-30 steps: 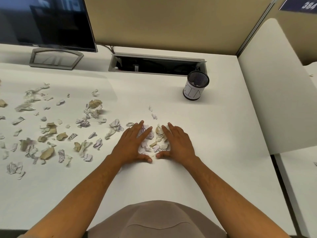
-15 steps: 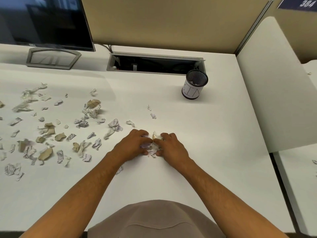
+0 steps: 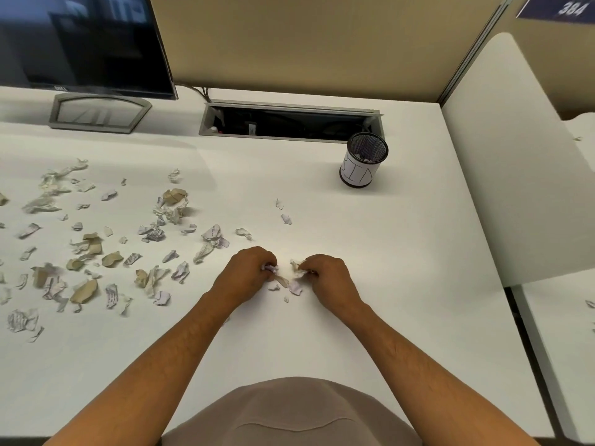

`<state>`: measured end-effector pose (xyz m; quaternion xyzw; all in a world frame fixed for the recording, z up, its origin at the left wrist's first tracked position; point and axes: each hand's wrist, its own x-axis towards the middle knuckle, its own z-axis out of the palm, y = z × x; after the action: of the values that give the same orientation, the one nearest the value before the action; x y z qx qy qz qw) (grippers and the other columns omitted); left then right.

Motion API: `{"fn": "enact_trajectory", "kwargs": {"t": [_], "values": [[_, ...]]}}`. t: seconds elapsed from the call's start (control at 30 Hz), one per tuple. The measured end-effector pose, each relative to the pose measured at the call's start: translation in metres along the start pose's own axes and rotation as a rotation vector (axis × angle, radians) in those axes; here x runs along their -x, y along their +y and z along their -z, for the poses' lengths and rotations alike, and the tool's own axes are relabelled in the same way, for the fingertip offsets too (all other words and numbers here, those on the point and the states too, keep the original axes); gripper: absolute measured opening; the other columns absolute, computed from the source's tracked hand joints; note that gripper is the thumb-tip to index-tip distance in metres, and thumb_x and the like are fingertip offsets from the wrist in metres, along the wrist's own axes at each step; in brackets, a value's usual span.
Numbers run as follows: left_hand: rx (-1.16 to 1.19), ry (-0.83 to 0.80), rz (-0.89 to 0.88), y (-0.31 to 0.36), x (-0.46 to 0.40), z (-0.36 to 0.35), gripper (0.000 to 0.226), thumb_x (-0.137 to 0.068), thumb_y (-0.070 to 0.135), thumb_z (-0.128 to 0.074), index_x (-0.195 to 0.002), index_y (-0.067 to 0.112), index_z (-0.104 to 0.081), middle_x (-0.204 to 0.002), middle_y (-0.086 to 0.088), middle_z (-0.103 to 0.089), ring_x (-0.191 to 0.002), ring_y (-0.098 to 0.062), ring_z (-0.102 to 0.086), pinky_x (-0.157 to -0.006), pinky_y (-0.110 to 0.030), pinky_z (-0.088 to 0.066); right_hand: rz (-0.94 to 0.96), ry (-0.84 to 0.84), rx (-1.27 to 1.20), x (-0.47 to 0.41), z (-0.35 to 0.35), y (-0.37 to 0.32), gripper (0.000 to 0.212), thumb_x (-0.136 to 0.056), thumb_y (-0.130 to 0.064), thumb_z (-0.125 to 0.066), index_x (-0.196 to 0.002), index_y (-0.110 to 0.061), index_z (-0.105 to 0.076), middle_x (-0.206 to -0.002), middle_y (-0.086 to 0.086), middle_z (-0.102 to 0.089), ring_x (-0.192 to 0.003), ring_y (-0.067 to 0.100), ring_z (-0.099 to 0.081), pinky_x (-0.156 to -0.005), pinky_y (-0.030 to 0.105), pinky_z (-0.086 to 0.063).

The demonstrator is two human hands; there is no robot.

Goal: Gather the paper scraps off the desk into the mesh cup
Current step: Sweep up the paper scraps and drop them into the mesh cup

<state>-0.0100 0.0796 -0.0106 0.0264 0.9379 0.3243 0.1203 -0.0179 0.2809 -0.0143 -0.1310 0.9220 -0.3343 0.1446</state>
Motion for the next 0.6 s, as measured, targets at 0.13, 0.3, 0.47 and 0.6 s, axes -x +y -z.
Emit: {"fn": "enact_trajectory", "kwargs": {"t": [0.13,0.3,0.47,0.6], "values": [[0.174,0.073,0.089,0.004,-0.004,0.004,0.012,-0.076,0.009,-0.074,-0.081,0.02,-0.072,-0.075,0.007,-0.067,-0.07,-0.008,-0.059,-0.06,-0.012,-0.038,-0.161,0.074,-0.297,-0.001,0.014,0.005,0.02,-0.082,-0.002,-0.065,-0.086,-0.018,-0.077,-0.084,-0.003,-0.073,-0.066,0.002,-0.064,-0.059,0.013,-0.047],[0.408,0.13,0.136,0.018,-0.018,0.015,0.017,-0.071,0.015,-0.084,-0.077,0.025,-0.072,-0.072,0.009,-0.069,-0.059,0.005,-0.059,-0.057,-0.005,-0.041,-0.243,0.15,-0.481,-0.009,0.041,0.012,0.015,-0.08,-0.013,-0.075,-0.083,-0.027,-0.077,-0.069,-0.016,-0.071,-0.062,-0.003,-0.062,-0.059,0.007,-0.042],[0.564,0.138,0.124,0.041,-0.048,0.03,0.015,-0.07,0.013,-0.085,-0.08,0.017,-0.073,-0.071,0.002,-0.072,-0.057,-0.01,-0.066,-0.06,-0.016,-0.052,-0.255,0.22,-0.687,-0.021,0.071,0.018,0.017,-0.077,-0.01,-0.078,-0.082,-0.027,-0.078,-0.079,-0.004,-0.075,-0.076,0.013,-0.07,-0.08,0.026,-0.055],[0.642,0.12,0.072,0.067,-0.078,0.043,0.02,-0.068,0.016,-0.086,-0.082,0.013,-0.074,-0.073,-0.003,-0.072,-0.059,-0.015,-0.066,-0.06,-0.022,-0.055,-0.206,0.283,-0.806,-0.033,0.099,0.023,0.016,-0.078,-0.004,-0.076,-0.086,-0.017,-0.078,-0.076,0.002,-0.073,-0.071,0.014,-0.066,-0.075,0.027,-0.053]]}}
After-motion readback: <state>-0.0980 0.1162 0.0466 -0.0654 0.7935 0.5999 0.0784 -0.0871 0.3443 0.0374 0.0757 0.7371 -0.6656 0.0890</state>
